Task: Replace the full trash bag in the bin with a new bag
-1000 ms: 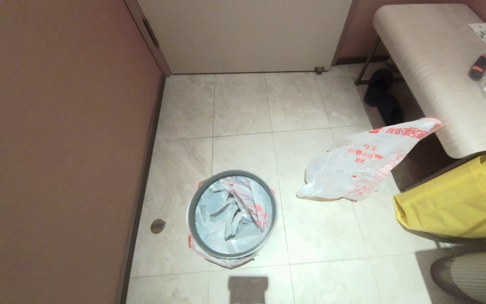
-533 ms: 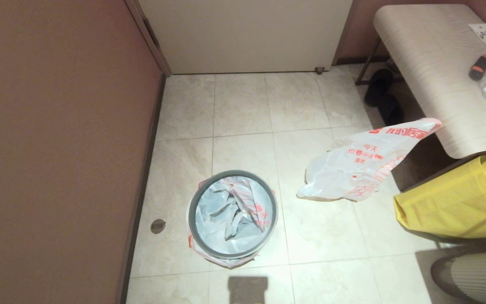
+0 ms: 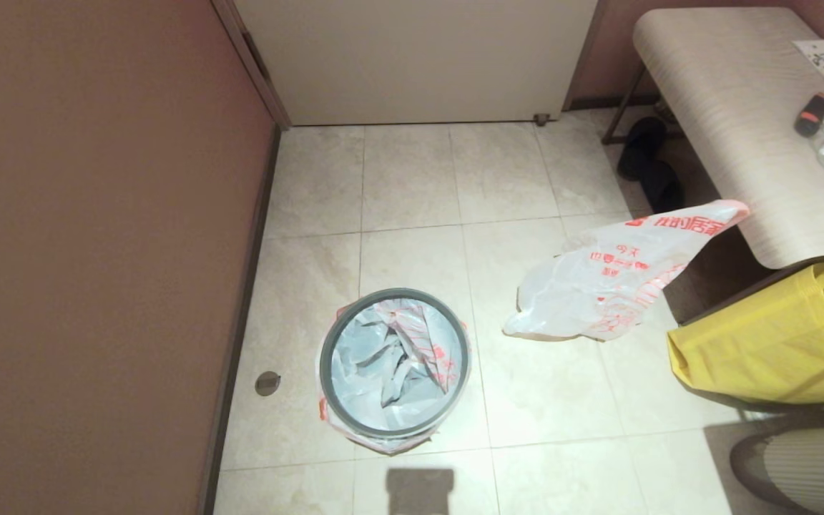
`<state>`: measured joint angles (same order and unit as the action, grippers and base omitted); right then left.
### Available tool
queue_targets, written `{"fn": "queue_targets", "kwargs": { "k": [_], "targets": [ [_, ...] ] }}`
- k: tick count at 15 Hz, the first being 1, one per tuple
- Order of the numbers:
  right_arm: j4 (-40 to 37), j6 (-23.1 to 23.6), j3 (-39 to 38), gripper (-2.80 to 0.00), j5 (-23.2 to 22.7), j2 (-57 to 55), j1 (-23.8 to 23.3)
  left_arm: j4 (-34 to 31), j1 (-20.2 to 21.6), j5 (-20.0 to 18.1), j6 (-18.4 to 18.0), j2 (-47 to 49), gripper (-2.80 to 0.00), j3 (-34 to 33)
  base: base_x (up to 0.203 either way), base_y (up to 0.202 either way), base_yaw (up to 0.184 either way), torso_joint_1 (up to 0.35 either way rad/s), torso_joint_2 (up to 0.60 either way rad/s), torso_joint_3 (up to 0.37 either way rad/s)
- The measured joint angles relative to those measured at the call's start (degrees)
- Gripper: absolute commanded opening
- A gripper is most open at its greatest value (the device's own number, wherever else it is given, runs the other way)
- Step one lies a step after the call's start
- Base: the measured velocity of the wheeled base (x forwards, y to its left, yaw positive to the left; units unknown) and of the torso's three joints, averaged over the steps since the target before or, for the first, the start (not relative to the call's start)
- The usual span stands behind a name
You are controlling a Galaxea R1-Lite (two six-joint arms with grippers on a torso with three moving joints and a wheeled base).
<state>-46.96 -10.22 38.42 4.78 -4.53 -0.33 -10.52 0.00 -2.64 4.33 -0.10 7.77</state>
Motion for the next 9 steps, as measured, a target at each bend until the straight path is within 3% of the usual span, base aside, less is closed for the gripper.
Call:
{"fn": "queue_targets", "kwargs": {
  "k": [2,5,9],
  "targets": [
    [5.7,2.1,-3.8,-2.80,-3.6,2.6,-0.1,3.7,0.0,0.8,-3.1,0.0,-2.80,-2.2,0.000,0.000,0.000,0.000,0.00,0.000],
    [16.2,5.5,-13.1,-2.80,-5.1,4.1,-0.2,9.0,0.0,1.9,-8.3,0.0,-2.80,-6.2,0.000,0.000,0.000,0.000,0.00,0.000],
    [34.0,13.9,-28.5,-2.80,-5.2,4.5,-0.2,9.6,-0.1,1.0,-8.5,0.0,-2.80,-7.5,0.000,0.000,0.000,0.000,0.00,0.000]
  ]
}}
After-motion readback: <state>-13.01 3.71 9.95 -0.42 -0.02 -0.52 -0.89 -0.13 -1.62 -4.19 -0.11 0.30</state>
